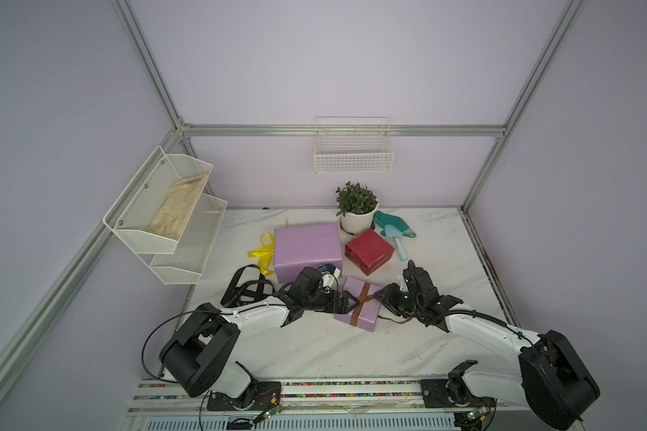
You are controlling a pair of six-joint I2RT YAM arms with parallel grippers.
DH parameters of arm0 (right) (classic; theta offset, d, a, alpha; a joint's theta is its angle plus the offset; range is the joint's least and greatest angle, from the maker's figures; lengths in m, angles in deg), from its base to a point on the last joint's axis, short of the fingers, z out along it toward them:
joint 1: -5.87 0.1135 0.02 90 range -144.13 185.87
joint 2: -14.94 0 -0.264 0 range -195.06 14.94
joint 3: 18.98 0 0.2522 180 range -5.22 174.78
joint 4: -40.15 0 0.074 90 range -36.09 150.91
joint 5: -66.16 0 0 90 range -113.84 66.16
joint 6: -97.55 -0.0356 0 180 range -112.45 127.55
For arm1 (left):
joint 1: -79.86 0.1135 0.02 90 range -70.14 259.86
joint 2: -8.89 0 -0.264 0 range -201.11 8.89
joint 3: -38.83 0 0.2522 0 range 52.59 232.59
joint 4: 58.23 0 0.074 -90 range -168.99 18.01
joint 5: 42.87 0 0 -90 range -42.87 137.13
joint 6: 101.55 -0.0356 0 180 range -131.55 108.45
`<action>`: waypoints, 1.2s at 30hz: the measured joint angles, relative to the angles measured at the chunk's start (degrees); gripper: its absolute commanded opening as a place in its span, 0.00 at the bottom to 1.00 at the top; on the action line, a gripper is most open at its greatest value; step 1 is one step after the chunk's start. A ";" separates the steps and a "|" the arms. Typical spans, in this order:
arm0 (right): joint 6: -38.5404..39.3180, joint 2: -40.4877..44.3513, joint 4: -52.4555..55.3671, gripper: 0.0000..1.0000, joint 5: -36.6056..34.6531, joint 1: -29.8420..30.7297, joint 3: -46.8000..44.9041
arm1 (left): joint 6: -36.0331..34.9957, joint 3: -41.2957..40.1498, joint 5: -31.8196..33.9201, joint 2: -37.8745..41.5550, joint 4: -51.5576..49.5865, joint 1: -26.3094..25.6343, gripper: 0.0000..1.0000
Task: Untie the ribbon bows on the gift boxes
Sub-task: Untie the ribbon from the gift box, then pull the ribbon from the gift box.
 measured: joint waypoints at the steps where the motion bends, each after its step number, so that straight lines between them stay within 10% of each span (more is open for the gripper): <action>1: 0.46 -0.22 -0.02 0.37 -0.09 -0.52 0.28 | 0.15 -0.09 -0.04 0.02 0.11 -0.24 1.00; 12: 5.88 -0.81 0.52 0.00 -2.01 -4.57 2.97 | 0.61 -1.33 -0.63 0.44 1.31 -1.64 1.00; 17: 9.86 0.68 3.82 0.00 -4.76 -7.30 4.00 | 1.40 -1.33 -0.66 0.44 1.60 -1.73 1.00; 20: 14.25 1.07 8.74 0.15 -8.96 -8.55 6.51 | 1.70 -1.33 -0.66 0.44 1.81 -1.90 1.00; 21: 16.20 0.59 11.19 0.40 -10.25 -8.90 8.15 | 1.73 -1.33 -0.63 0.44 1.86 -2.12 1.00; 22: 18.10 -0.15 13.88 0.93 -11.45 -9.05 10.03 | 1.77 -1.33 -0.66 0.44 1.88 -2.45 1.00; 23: 19.82 -0.98 15.87 0.97 -12.26 -9.07 11.69 | 1.79 -1.33 -0.66 0.44 1.95 -2.78 1.00; 31: 27.34 -0.81 24.72 0.96 -8.41 -9.09 15.04 | 2.97 -1.33 -0.76 0.44 2.19 -7.41 1.00; 36: 30.34 0.72 28.70 0.78 -4.15 -8.57 16.24 | 4.15 -1.33 2.29 2.23 1.29 -8.15 1.00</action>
